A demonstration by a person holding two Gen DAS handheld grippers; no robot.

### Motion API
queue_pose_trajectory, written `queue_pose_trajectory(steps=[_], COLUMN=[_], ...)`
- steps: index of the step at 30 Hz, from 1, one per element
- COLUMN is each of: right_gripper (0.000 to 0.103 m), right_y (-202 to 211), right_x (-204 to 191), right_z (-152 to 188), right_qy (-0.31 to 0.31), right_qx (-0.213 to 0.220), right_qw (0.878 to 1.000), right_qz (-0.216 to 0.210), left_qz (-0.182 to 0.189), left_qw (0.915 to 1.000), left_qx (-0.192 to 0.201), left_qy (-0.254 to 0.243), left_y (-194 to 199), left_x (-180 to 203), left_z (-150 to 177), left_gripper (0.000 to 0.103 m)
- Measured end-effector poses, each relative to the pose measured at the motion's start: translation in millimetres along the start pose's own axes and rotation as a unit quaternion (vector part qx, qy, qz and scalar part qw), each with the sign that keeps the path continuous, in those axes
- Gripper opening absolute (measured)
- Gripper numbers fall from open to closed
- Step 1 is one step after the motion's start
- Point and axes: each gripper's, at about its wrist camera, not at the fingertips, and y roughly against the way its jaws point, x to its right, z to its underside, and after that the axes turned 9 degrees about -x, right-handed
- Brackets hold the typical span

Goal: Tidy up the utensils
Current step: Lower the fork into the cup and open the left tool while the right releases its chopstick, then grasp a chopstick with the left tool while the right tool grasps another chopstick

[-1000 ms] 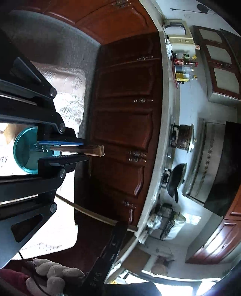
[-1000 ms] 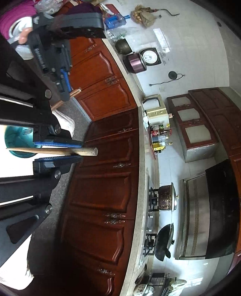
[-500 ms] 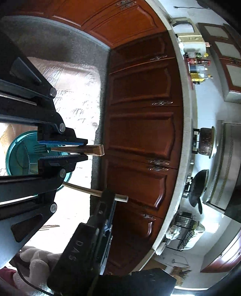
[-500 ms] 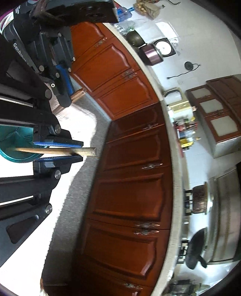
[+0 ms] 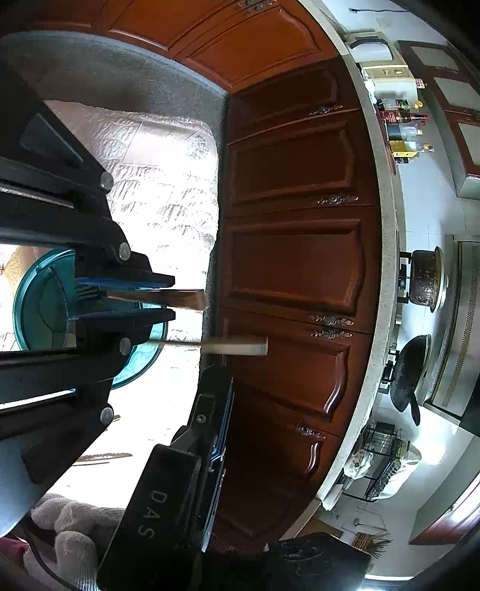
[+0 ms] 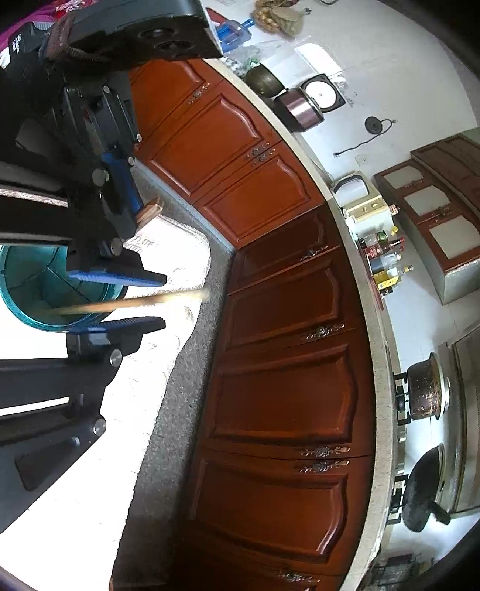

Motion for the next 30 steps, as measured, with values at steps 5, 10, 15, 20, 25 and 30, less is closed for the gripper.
queue_pose_trajectory(steps=[5,10,15,20,25,30], right_gripper=[0.023,0.03,0.043,0.045,0.045,0.045], right_y=[4.1,14.0,28.4,46.1,63.1,81.4], right_x=[4.9,10.6,12.3,12.8,13.8,20.1], right_z=[7.8,20.3,39.9,65.6,89.9,108.1], right_qy=[-0.017,-0.03,-0.039,-0.039,-0.04,-0.056], right_qx=[-0.005,-0.008,-0.009,-0.01,-0.016,-0.012], right_qw=[1.0,1.0,0.999,0.999,0.997,0.996], right_qz=[0.002,0.003,0.011,0.036,0.057,0.071], left_qz=[0.002,0.003,0.012,0.014,0.022,0.03], left_qw=[1.0,1.0,0.9998,0.9996,0.9994,0.999], left_qx=[0.004,0.007,0.013,0.018,0.012,0.008], left_qy=[-0.004,-0.004,-0.006,-0.016,-0.022,-0.032], left_y=[8.1,17.2,25.9,32.3,35.6,38.1], left_x=[2.8,4.1,12.5,28.3,42.7,57.9], left_z=[3.8,11.3,22.1,32.7,44.1,55.4], left_gripper=[0.018,0.025,0.044,0.052,0.053,0.055])
